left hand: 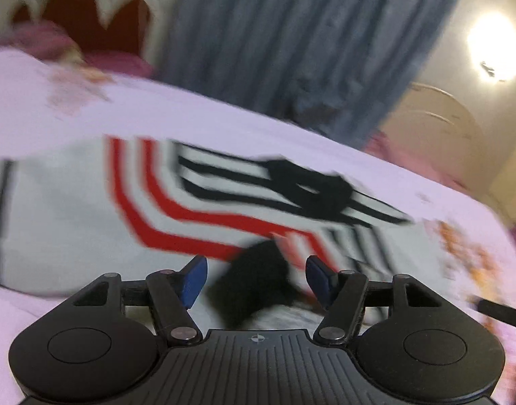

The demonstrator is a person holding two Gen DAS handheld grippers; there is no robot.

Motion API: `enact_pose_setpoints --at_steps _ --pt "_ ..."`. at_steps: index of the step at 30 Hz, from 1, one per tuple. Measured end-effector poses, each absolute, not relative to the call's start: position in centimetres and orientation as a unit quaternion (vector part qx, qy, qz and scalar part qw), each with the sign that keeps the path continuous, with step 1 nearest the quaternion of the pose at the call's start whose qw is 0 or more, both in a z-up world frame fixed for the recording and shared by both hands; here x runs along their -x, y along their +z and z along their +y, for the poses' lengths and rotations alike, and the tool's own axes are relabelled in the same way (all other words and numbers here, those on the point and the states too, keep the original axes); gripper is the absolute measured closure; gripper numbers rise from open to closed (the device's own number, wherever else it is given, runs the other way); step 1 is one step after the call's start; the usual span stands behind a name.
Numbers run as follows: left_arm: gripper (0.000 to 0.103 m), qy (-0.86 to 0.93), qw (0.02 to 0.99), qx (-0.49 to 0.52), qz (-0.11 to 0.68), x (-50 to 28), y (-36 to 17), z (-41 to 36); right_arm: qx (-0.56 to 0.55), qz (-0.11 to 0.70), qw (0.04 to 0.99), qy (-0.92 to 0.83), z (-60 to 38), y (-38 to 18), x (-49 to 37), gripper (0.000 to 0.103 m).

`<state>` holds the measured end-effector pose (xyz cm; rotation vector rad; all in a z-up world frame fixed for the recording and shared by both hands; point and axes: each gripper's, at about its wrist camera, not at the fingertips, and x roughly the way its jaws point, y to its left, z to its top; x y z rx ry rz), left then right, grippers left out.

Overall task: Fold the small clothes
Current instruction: 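Carry the cuff across the sweater body with the right gripper and release, then move the left gripper toward the other sleeve's black cuff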

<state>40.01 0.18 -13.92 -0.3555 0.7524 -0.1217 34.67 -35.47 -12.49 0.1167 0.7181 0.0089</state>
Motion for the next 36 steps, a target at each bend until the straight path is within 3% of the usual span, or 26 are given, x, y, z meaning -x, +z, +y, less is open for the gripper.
enact_pose_setpoints --at_steps 4,6,7,12,19,21,31,36 --pt "0.040 -0.106 0.901 0.189 0.377 -40.7 -14.2 -2.0 -0.069 0.351 0.934 0.019 -34.9 -12.6 -37.2 0.052" --pt "0.040 -0.117 0.899 0.192 0.375 -41.6 -14.5 -2.9 -0.077 0.363 0.929 0.020 -34.9 -13.1 -39.1 0.067" --pt "0.040 -0.120 0.896 0.197 0.379 -42.4 -14.9 -3.3 -0.084 0.368 0.926 0.018 -35.0 -13.4 -40.0 0.068" --pt "0.040 -0.107 0.891 0.192 0.398 -43.6 -18.3 -4.2 -0.090 0.376 0.922 0.009 -34.8 -14.5 -44.1 0.065" --pt "0.040 -0.079 0.895 0.187 0.397 -43.0 -18.5 -3.0 -0.096 0.376 0.922 0.002 -34.8 -15.2 -49.1 0.065" --pt "0.040 -0.078 0.897 0.174 0.398 -42.8 -18.2 -3.0 -0.072 0.389 0.918 -0.017 -34.5 -16.1 -50.1 0.080" --pt "0.040 -0.112 0.889 0.178 0.407 -40.4 -17.4 -2.3 -0.024 0.358 0.934 -0.001 -32.7 -14.7 -47.5 0.072" --pt "0.040 -0.105 0.896 0.145 0.406 -41.1 -18.7 -2.7 -0.023 0.354 0.934 0.038 -30.9 -14.8 -45.0 0.059"
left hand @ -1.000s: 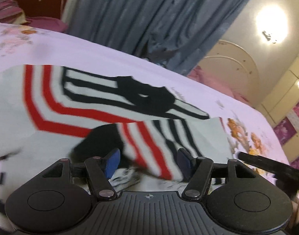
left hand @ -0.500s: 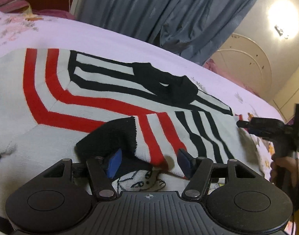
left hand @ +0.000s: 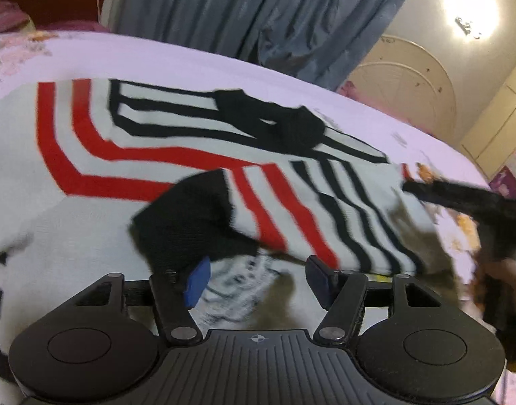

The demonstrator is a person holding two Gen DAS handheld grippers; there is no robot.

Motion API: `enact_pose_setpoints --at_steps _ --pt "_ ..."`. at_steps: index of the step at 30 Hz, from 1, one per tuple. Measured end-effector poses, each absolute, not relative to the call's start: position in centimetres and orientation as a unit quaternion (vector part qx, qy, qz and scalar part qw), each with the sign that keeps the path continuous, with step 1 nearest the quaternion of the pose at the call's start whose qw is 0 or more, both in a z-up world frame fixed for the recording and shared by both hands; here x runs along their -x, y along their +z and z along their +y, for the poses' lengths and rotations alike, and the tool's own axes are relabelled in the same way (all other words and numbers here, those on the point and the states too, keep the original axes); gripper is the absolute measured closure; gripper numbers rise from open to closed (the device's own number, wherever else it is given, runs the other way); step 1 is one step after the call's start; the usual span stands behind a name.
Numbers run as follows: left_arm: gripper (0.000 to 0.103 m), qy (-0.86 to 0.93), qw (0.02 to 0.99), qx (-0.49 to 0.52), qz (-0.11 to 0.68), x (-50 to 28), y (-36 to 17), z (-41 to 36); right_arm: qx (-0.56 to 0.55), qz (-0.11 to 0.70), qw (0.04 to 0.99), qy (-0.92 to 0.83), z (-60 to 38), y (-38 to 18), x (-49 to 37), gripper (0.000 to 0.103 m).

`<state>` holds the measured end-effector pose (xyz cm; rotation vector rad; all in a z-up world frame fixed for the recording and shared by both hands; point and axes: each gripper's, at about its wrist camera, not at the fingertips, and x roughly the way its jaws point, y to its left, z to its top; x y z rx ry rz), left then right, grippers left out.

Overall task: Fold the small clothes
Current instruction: 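Move the left gripper toward the other sleeve's black cuff, then close the left gripper on the other black cuff and lift it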

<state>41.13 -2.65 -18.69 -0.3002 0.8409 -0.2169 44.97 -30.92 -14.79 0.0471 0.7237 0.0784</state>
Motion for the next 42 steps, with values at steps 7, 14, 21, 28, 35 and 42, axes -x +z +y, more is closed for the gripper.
enact_pose_setpoints --at_steps 7,14,21,28,35,42 --pt "0.040 -0.106 0.907 0.143 0.382 -39.4 -16.2 -3.1 -0.017 0.363 0.931 0.028 -31.5 -15.0 -43.8 0.058" --pt "0.040 -0.062 0.908 0.142 0.389 -42.2 -17.4 -3.6 0.039 0.365 0.929 0.052 -27.6 -16.2 -41.5 0.043" --pt "0.040 -0.060 0.911 0.112 0.393 -41.9 -17.8 -4.6 0.099 0.363 0.925 0.042 -25.2 -17.4 -41.1 0.008" --pt "0.024 -0.051 0.906 0.117 0.404 -41.8 -17.4 -4.6 0.075 0.372 0.924 0.049 -25.7 -17.9 -41.6 0.001" --pt "0.024 -0.025 0.910 0.144 0.387 -39.2 -16.3 -3.0 0.032 0.364 0.928 0.066 -25.3 -16.0 -39.4 0.014" --pt "0.024 0.015 0.915 0.153 0.372 -35.1 -14.7 0.8 -0.011 0.358 0.926 0.119 -22.0 -14.7 -36.8 0.039"
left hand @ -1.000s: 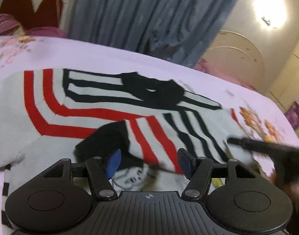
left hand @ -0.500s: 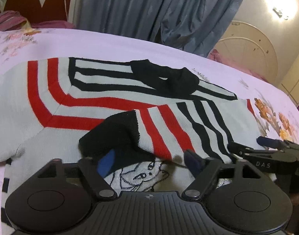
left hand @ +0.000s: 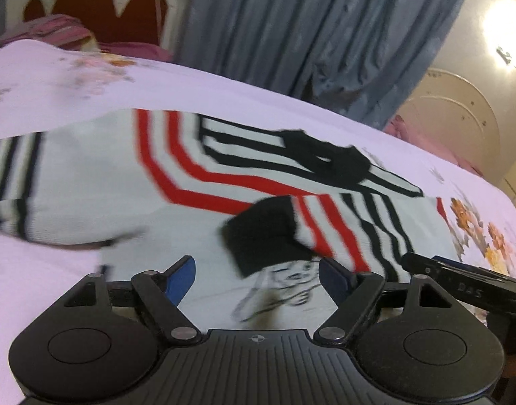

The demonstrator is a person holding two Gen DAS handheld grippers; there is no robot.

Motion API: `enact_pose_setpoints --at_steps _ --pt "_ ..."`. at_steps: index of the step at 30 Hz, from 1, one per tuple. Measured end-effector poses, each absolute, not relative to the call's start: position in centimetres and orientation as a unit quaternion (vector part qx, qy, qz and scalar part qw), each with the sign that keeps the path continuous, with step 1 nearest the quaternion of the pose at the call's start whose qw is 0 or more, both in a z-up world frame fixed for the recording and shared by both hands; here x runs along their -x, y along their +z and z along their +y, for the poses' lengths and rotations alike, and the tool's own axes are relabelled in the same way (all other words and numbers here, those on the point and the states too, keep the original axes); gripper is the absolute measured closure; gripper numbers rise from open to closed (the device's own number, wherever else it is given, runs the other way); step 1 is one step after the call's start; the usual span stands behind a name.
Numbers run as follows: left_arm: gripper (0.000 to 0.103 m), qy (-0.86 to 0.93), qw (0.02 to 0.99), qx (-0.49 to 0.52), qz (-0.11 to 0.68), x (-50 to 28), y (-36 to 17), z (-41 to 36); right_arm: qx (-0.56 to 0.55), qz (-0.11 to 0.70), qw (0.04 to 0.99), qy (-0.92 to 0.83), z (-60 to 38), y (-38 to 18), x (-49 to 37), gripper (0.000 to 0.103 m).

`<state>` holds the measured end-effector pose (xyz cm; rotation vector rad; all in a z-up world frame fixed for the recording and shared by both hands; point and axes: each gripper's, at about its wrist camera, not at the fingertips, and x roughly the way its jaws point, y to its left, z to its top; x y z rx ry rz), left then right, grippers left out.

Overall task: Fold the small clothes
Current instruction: 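Close the left gripper on the other black cuff and lift it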

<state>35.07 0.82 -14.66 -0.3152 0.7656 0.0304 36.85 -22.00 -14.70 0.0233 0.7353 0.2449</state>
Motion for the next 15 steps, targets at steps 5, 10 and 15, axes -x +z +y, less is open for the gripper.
enact_pose_setpoints --at_steps 5,10,15 --pt "0.024 0.049 0.912 0.182 0.366 -32.6 -14.4 5.8 -0.014 0.348 0.924 0.159 -18.6 -13.1 -35.1 0.039" --pt "0.024 0.089 0.904 0.210 0.361 -30.2 -15.2 12.1 -0.011 0.350 0.920 0.175 -14.7 -12.5 -34.1 0.036" --pt "0.024 0.154 0.895 0.237 0.346 -28.2 -16.0 19.2 -0.012 0.357 0.916 0.182 -10.8 -12.7 -33.7 0.033"
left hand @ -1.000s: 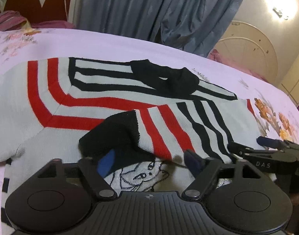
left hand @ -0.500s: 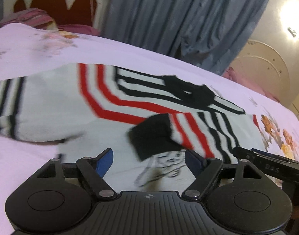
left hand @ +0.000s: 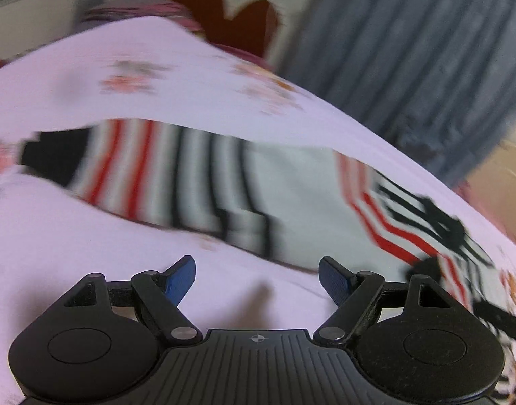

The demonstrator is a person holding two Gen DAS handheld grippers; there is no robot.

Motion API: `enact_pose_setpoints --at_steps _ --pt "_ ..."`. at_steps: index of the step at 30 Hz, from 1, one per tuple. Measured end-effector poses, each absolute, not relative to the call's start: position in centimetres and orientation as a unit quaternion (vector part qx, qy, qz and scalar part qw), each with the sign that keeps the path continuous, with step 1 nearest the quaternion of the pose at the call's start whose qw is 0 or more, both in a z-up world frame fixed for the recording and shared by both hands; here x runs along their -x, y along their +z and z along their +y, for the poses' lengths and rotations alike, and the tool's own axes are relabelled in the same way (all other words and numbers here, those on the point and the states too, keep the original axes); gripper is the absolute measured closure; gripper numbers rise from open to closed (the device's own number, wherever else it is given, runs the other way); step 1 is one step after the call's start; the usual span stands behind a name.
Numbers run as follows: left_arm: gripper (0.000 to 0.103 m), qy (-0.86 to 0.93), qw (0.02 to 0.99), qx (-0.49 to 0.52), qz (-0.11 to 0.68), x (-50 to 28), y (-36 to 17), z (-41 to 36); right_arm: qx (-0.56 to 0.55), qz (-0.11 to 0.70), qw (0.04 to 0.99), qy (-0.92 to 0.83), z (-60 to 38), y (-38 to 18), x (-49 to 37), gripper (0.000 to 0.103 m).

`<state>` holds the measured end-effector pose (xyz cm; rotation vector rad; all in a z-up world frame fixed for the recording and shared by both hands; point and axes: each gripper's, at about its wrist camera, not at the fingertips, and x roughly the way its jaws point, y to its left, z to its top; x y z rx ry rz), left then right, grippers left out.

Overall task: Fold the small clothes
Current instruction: 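Close the left gripper on the other black cuff and lift it, then lay the cuff over the sweater body with the left gripper and open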

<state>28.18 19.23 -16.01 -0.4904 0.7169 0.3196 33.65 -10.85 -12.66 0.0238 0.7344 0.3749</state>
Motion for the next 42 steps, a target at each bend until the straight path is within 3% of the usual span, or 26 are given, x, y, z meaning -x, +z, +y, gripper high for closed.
enact_pose_setpoints --at_steps 8,13,18,20,22,24,35,38,42 --pt "0.024 0.224 0.867 0.308 0.321 -26.6 -18.6 28.5 0.008 0.361 0.915 0.182 -5.9 -13.5 -33.5 0.033" --pt "0.036 0.212 0.865 0.356 0.284 -27.1 -20.8 31.5 0.013 0.366 0.914 0.174 -4.3 -13.8 -33.5 0.033" --pt "0.067 0.207 0.867 0.370 0.261 -28.4 -22.2 33.2 0.025 0.362 0.920 0.149 -3.5 -14.0 -33.6 0.033" --pt "0.075 0.206 0.867 0.376 0.255 -29.0 -22.5 33.9 0.024 0.363 0.921 0.136 -3.6 -14.2 -33.9 0.034" --pt "0.092 0.207 0.867 0.379 0.251 -29.3 -22.5 34.4 0.026 0.365 0.923 0.123 -3.8 -14.4 -34.2 0.036" --pt "0.096 0.199 0.871 0.379 0.242 -29.4 -22.2 34.3 0.024 0.364 0.925 0.108 -4.1 -14.4 -34.5 0.038" --pt "0.096 0.041 0.946 0.271 0.175 -33.1 -12.9 25.2 0.014 0.383 0.921 0.064 -6.4 -16.3 -38.0 0.042" --pt "0.096 -0.006 0.952 0.252 0.176 -34.9 -11.3 21.2 0.035 0.395 0.915 0.071 -6.6 -17.5 -38.9 0.041" --pt "0.096 -0.066 0.950 0.234 0.195 -37.5 -11.0 14.5 -0.015 0.382 0.919 0.097 -8.9 -15.7 -38.2 0.041"
